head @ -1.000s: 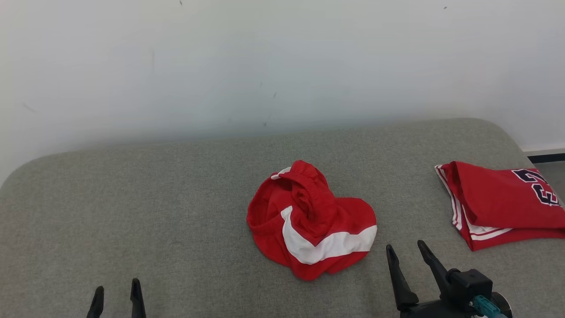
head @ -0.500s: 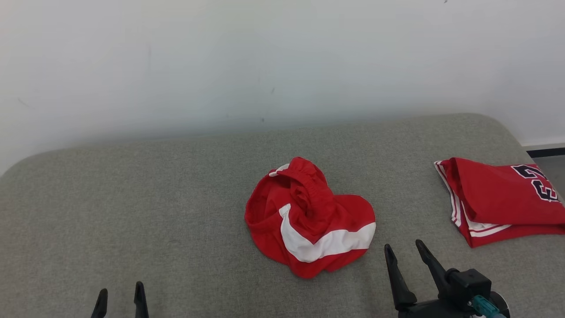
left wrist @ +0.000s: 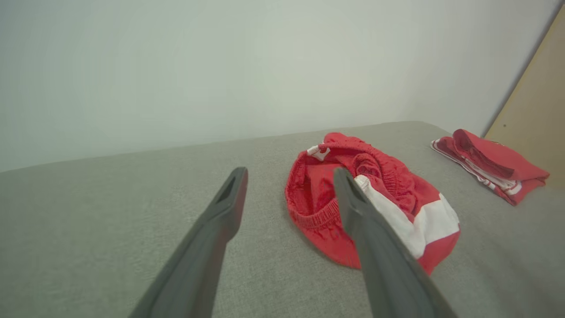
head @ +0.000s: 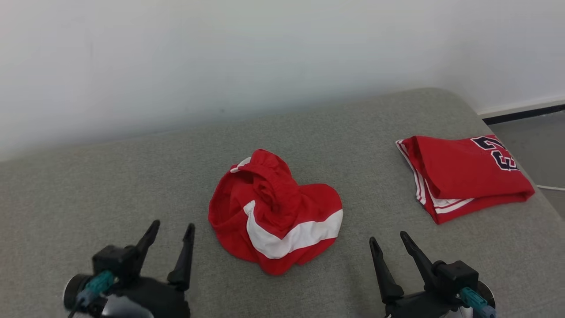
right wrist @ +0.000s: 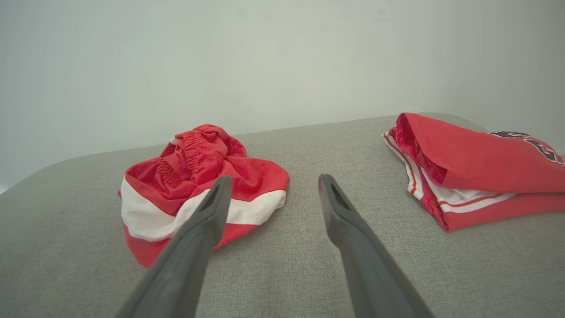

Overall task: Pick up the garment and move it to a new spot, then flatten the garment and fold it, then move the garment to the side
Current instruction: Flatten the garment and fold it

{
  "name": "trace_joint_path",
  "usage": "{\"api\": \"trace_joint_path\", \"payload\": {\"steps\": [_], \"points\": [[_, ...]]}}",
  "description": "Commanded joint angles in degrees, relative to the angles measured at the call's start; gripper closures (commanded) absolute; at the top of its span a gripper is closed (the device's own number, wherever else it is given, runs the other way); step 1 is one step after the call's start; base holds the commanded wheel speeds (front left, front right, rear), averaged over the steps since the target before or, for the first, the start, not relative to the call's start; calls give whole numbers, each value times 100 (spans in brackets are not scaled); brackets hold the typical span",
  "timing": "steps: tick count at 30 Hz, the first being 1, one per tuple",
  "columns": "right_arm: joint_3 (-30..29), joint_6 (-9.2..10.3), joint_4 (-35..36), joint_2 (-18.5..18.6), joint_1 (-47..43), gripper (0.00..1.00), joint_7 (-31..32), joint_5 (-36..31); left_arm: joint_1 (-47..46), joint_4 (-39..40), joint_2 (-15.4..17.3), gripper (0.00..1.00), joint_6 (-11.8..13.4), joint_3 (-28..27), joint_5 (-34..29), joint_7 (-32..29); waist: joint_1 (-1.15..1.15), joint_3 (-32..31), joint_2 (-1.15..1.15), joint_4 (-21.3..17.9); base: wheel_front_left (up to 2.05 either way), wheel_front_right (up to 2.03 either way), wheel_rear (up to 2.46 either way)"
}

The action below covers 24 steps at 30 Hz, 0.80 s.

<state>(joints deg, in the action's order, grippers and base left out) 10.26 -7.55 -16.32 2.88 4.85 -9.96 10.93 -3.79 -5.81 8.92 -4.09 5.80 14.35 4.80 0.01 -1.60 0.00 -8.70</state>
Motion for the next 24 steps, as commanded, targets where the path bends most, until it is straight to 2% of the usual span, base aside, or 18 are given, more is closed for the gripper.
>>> {"api": "trace_joint_path", "payload": {"steps": [1,4,9,13,14,19,24], "points": [[35,16,-19,2,88,0,-35,43,-379,-141,70,0,-142,219,99,-298,-1,213,0,-337,0,0,0],[106,16,-55,2,115,0,-62,75,-929,-409,189,0,-276,583,207,-694,-1,292,0,-521,0,0,0],[207,16,-95,2,214,0,-81,109,-1776,-874,477,0,-329,1311,511,-1337,-1,411,0,-789,0,0,0],[305,16,-154,2,287,0,-110,131,-2339,-1150,982,0,-327,2195,957,-1740,-1,521,0,-990,0,0,0],[328,16,-175,2,339,0,-123,147,-2562,-1307,1219,0,-328,2509,1178,-1835,-1,565,0,-1070,0,0,0],[351,16,-215,2,360,0,-159,160,-2878,-1588,1544,0,-330,2872,1612,-1873,-1,643,0,-1182,0,0,0],[314,16,-227,1,395,0,-176,122,-3006,-1861,1858,0,-330,2954,1960,-1719,-1,697,0,-1248,0,0,0]]}}
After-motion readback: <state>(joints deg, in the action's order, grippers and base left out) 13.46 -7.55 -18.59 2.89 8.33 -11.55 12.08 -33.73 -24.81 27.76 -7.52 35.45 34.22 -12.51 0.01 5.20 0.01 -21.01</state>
